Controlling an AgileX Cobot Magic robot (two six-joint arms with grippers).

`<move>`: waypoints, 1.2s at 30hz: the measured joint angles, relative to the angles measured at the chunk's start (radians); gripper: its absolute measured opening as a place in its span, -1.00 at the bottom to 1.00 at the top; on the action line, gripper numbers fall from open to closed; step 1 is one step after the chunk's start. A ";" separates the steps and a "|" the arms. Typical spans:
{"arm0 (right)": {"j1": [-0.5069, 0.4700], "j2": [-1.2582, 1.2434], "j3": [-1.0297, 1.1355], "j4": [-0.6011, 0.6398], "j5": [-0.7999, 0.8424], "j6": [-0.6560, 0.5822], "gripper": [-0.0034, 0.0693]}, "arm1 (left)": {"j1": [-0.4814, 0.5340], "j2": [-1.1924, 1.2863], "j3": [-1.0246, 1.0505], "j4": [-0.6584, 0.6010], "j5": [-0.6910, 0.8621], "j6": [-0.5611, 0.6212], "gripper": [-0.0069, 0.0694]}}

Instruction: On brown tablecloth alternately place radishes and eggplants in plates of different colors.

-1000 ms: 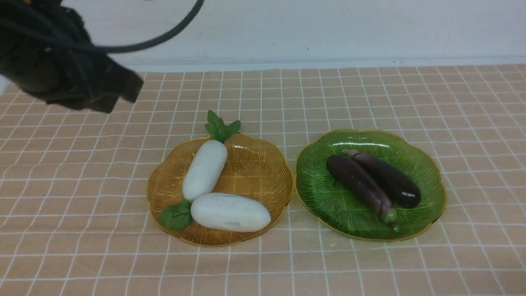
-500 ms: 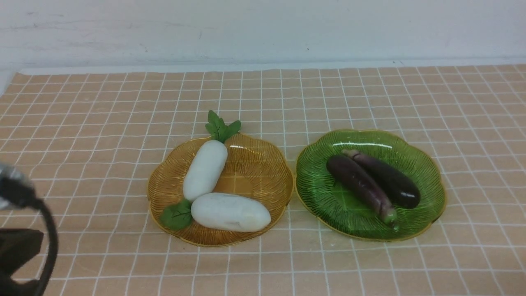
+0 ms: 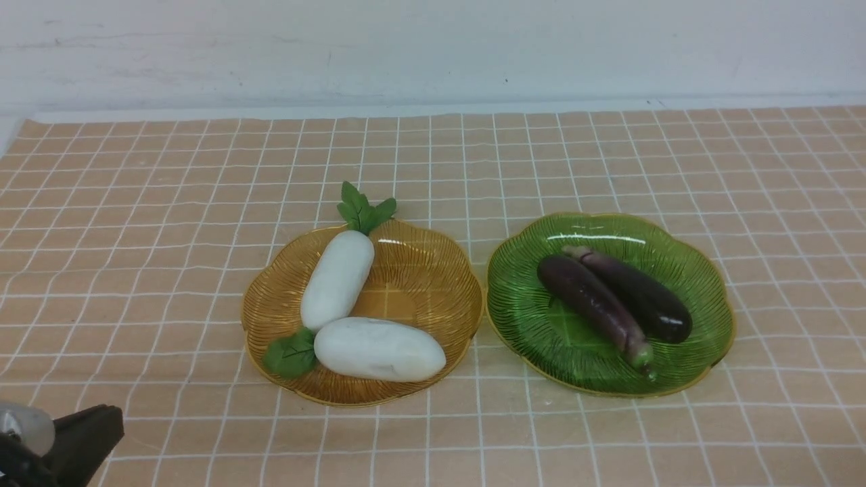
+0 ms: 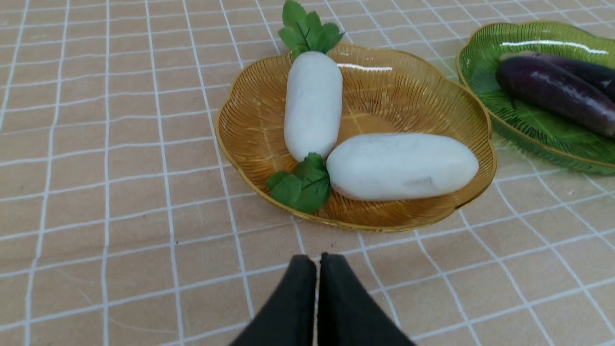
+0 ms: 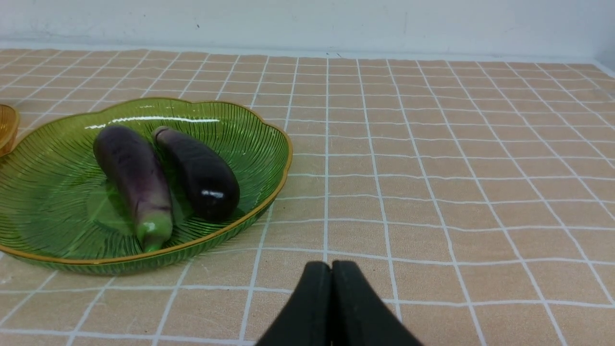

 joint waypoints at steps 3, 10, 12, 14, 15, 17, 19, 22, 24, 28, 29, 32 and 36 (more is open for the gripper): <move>0.000 0.000 0.000 0.000 0.000 0.000 -0.95 | 0.000 0.000 0.000 0.001 0.020 -0.002 -0.83; 0.000 0.000 0.000 0.000 0.000 0.000 -0.95 | 0.007 -0.037 0.012 0.008 0.023 -0.002 -0.83; 0.000 0.000 0.000 0.000 0.000 0.000 -0.95 | 0.036 -0.099 0.041 0.022 0.023 0.001 -0.83; 0.000 0.000 0.000 0.000 0.000 0.000 -0.95 | 0.070 -0.143 0.066 0.032 0.022 0.006 -0.83; 0.000 0.000 0.000 0.000 0.000 0.000 -0.95 | 0.093 -0.183 0.086 0.039 0.021 0.011 -0.83; 0.000 0.000 0.000 0.000 0.000 0.000 -0.95 | 0.129 -0.225 0.118 0.050 0.021 0.026 -0.83; 0.000 0.000 0.000 0.000 0.000 0.000 -0.95 | 0.185 -0.304 0.174 0.057 0.021 0.056 -0.83; 0.000 0.000 0.000 0.000 0.000 0.000 -0.95 | 0.251 -0.373 0.234 0.057 0.018 0.093 -0.83; 0.000 0.000 0.000 0.000 0.000 0.000 -0.95 | 0.285 -0.396 0.272 0.057 0.009 0.105 -0.83; 0.000 0.000 0.000 0.000 0.000 0.000 -0.95 | 0.317 -0.403 0.324 0.052 -0.025 0.109 -0.83; 0.000 0.000 0.000 0.000 0.000 0.000 -0.95 | 0.318 -0.404 0.332 0.051 -0.033 0.109 -0.83; 0.000 0.000 0.000 0.000 0.001 0.000 -0.95 | 0.315 -0.405 0.361 0.035 -0.054 0.109 -0.83; 0.000 0.000 0.000 0.000 0.001 0.000 -0.95 | 0.292 -0.405 0.364 0.023 -0.067 0.110 -0.83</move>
